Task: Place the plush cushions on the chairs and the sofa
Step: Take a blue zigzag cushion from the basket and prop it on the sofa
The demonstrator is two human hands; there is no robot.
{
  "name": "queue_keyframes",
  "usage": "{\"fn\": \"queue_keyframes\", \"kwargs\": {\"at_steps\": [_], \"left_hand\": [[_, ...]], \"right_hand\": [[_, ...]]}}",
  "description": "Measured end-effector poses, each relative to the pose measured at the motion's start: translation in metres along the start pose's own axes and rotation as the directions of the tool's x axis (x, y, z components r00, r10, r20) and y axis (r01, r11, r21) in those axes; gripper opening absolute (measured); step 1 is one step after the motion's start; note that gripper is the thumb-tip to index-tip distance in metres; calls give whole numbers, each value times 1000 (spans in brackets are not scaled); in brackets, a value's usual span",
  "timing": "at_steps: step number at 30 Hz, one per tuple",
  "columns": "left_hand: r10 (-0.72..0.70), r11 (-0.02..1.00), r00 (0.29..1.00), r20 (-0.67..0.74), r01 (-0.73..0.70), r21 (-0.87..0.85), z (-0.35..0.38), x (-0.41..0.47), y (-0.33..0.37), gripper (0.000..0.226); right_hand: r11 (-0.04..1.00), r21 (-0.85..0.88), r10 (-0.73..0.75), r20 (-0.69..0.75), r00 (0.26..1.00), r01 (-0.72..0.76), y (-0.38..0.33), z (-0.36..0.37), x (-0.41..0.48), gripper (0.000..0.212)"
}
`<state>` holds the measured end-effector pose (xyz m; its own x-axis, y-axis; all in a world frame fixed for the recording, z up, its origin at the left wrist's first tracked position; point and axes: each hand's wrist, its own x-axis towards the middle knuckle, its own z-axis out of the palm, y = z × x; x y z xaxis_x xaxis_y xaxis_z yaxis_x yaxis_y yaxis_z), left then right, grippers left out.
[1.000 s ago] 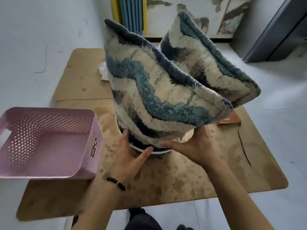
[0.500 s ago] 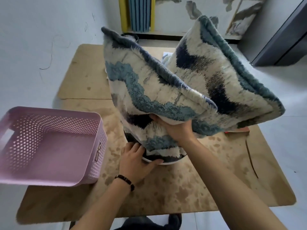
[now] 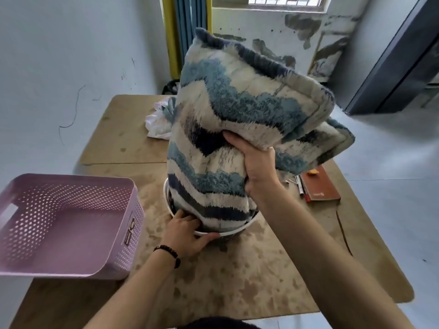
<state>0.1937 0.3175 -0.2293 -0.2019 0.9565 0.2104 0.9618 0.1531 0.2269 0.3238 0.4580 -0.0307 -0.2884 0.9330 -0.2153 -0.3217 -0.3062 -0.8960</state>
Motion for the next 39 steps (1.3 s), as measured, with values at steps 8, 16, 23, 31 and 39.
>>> {"fn": "queue_keyframes", "kwargs": {"at_steps": [8,16,23,31,39], "left_hand": [[6,998,999,-41,-9,-62,-5,-4,5,73],[2,1000,999,-39,-3,-29,-19,-5,-18,72],[-44,999,997,69,42,25,-33,-23,-62,74],[-128,988,981,148,112,110,-35,-34,-75,77],[-202,975,977,71,194,105,-39,-69,-58,68]], "right_hand": [[946,250,-252,168,953,206,-97,15,-33,41],[856,356,-443,126,888,376,-118,-31,-21,53],[984,-61,-176,-171,969,168,-3,-93,3,76],[988,148,-29,-103,994,44,20,-120,-7,55],[976,208,73,-41,996,-63,31,-120,-16,64]]}}
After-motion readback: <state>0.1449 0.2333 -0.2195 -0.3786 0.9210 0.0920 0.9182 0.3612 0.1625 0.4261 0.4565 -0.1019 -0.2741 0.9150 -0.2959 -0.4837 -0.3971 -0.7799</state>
